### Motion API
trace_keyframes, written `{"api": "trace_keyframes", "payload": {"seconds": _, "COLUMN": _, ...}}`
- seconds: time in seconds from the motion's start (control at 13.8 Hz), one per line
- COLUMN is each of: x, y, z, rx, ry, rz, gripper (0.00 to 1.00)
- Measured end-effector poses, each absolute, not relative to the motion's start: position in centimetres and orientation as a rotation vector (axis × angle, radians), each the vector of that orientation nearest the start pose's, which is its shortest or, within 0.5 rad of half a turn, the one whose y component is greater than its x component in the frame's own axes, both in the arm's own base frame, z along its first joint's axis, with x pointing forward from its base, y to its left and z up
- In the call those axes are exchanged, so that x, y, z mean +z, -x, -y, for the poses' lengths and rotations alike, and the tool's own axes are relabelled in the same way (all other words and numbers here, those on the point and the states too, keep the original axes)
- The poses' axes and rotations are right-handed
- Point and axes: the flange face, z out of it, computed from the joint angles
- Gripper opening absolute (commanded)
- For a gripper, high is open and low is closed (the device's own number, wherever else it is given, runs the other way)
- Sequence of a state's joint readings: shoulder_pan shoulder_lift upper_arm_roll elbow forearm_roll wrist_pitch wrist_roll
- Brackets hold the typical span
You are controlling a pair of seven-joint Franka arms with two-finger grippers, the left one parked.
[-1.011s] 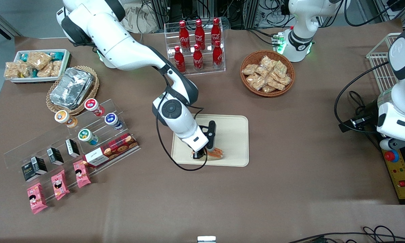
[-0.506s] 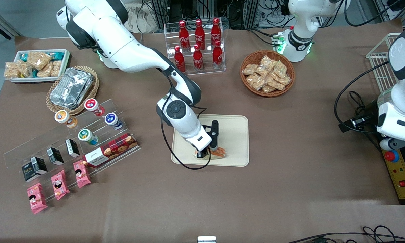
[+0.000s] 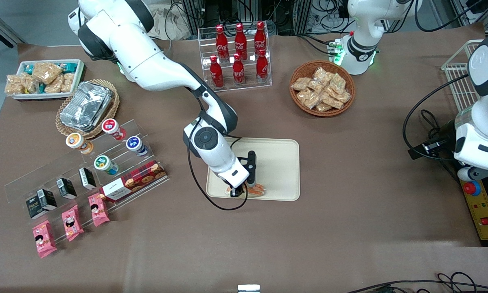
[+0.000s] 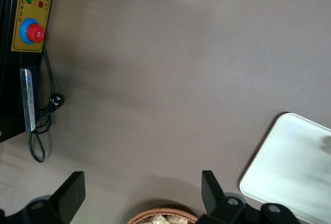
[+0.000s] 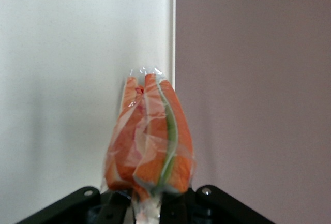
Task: Place sandwich on tray
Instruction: 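Lower the sandwich onto the tray and open the right gripper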
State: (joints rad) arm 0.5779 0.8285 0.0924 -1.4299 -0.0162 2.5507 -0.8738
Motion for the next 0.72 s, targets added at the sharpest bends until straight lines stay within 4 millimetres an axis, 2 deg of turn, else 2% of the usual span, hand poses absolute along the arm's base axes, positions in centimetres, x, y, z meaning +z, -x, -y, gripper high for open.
{"api": "trace_keyframes", "payload": {"seconds": 0.72, "x": 23.10, "y": -60.11, "z": -45.59, "rx": -0.478, "ry": 2.233, "rz": 2.126, "gripper": 1.00}}
